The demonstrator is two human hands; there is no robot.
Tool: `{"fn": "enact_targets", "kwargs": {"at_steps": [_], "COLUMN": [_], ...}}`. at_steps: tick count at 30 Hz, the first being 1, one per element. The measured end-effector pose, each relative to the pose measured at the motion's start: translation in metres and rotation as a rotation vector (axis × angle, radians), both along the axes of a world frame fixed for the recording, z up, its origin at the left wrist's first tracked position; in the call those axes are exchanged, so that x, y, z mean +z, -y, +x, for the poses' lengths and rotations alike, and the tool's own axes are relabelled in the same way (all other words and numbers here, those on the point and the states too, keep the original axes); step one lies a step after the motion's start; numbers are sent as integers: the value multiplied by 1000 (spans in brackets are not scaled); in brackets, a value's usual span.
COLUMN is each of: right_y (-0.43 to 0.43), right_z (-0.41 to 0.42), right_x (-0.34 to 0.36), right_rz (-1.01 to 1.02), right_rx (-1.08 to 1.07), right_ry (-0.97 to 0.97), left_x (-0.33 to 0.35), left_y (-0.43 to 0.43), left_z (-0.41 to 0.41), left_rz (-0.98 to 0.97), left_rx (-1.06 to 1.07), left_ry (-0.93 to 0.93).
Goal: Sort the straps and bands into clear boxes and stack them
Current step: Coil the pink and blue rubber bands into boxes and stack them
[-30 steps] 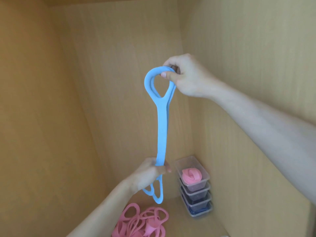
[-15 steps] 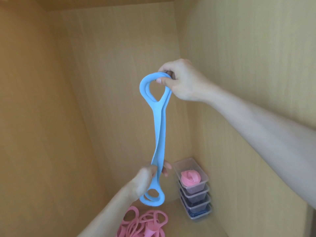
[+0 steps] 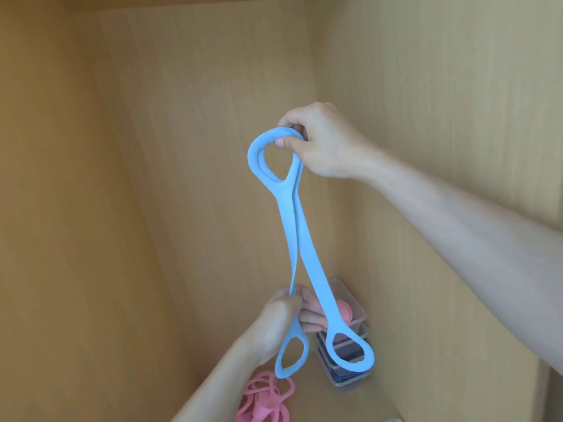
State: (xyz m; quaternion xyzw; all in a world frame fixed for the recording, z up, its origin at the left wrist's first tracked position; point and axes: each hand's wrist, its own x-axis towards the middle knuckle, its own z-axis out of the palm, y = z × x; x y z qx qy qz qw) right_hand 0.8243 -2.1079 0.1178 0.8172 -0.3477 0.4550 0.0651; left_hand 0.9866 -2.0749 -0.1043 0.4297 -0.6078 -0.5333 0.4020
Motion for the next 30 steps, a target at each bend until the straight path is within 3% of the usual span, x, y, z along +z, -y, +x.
{"fn": "enact_targets", "kwargs": {"at_steps": [5, 18, 30], "right_y": [-1, 3, 7], "right_z": [0, -1, -1], "right_x": [0, -1, -3], "right_rz": [9, 4, -2], "right_rx": [-4, -2, -16], "right_ry": [17, 12, 11], "left_x": [0, 5, 22], "left_y": [-4, -5, -2], "left_z": [-2, -3, -6], "left_rz": [-96, -64, -76], "left_rx": [-32, -46, -42], "left_ry": [96, 156, -98]}}
